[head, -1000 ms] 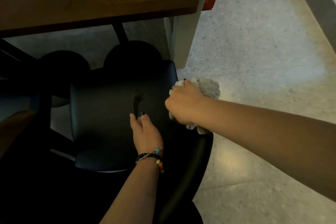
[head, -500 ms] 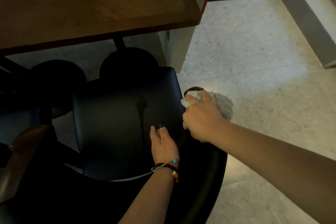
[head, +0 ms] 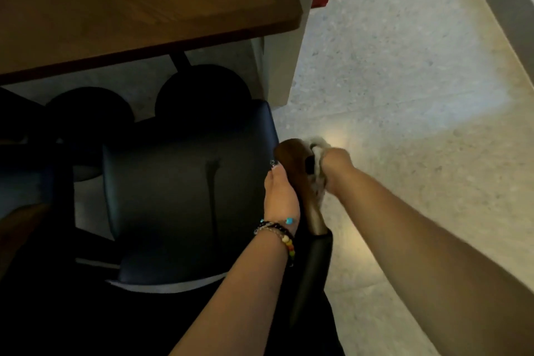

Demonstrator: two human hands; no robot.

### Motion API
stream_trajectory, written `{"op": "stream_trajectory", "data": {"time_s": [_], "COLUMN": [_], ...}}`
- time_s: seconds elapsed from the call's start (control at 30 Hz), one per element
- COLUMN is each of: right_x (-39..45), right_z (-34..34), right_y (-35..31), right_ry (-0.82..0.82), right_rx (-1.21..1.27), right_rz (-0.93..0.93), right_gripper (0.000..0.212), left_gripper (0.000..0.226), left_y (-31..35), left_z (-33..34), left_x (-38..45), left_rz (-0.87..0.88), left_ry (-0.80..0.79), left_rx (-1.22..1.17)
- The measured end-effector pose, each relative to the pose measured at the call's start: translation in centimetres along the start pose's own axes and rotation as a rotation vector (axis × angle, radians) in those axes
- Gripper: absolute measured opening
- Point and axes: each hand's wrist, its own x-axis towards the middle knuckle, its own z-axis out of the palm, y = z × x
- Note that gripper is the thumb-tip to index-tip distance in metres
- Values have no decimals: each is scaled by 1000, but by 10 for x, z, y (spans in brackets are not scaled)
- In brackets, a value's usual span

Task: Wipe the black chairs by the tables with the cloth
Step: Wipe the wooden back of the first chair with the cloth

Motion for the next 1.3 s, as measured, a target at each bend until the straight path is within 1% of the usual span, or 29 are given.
{"op": "stream_trajectory", "data": {"time_s": [0.07,0.1,0.2,0.27,0.33,0.37,0.4,0.43,0.53,0.57,0.6,0.63,0.67,0.73,0.77,0.8,0.83,0.87,0.93,0.97,1.0,1.03,1.1,1.17,1.2,1.23,1.3], "right_x": [-13,-26,-66,-84,-82,-76,-70,-64,-45,-41,-39,-38,-38,-41,-45,-49,-49,-47,-38,-31,-22,-10,14,28,31,31,24], "right_z": [-6,-11,-23,-27,-26,-24,-23,-22,-16,-16,-16,-17,-20,-31,-38,-43,-46,-43,-27,-15,-5,1,2,-3,-2,-1,3], "right_y": [28,39,49,42,39,38,37,38,44,47,49,51,53,56,54,52,49,46,34,30,27,25,30,37,39,39,34], "right_ry": [18,26,-102,-192,-227,-231,-233,-240,-264,-280,-295,-296,-256,-72,34,111,155,135,-19,-87,-117,-113,-125,-169,-175,-175,-151], "right_rx": [-61,-105,-72,-68,-99,-138,-170,-178,-190,-169,-126,-83,-61,-10,77,195,276,298,240,218,200,164,100,116,123,106,82], "right_rz": [2,-25,-151,-224,-249,-229,-190,-150,-59,-22,26,61,57,-82,-167,-240,-306,-353,-387,-349,-287,-209,-38,140,166,133,-23], "right_gripper": [23,28,27,34,33,29,26,26,26,25,23,24,24,24,21,16,11,11,15,19,24,29,34,35,35,35,29], "left_gripper": [61,59,53,45,32,28,27,29,39,45,50,52,52,48,45,43,42,41,40,42,45,48,50,51,51,51,49], "left_y": [5,6,11,15,22,24,27,30,29,28,28,28,27,28,28,28,28,27,25,27,27,28,25,24,24,22,20], "left_z": [13,15,18,20,24,25,28,28,30,31,31,31,30,29,29,31,31,31,30,30,30,31,30,29,29,29,29], "left_x": [7,11,16,14,9,8,8,6,13,14,15,14,16,14,13,12,13,11,14,12,10,9,12,14,16,17,17], "left_rz": [-19,-16,-4,30,50,28,2,27,69,59,49,41,38,42,75,97,97,86,111,103,53,32,31,48,59,67,67], "left_ry": [30,59,123,161,209,248,284,326,305,291,291,283,291,307,300,300,312,328,313,308,327,333,328,323,321,317,325], "left_rx": [34,42,24,128,269,298,266,217,383,465,499,526,557,580,632,634,616,566,583,571,487,447,437,419,414,406,387]}}
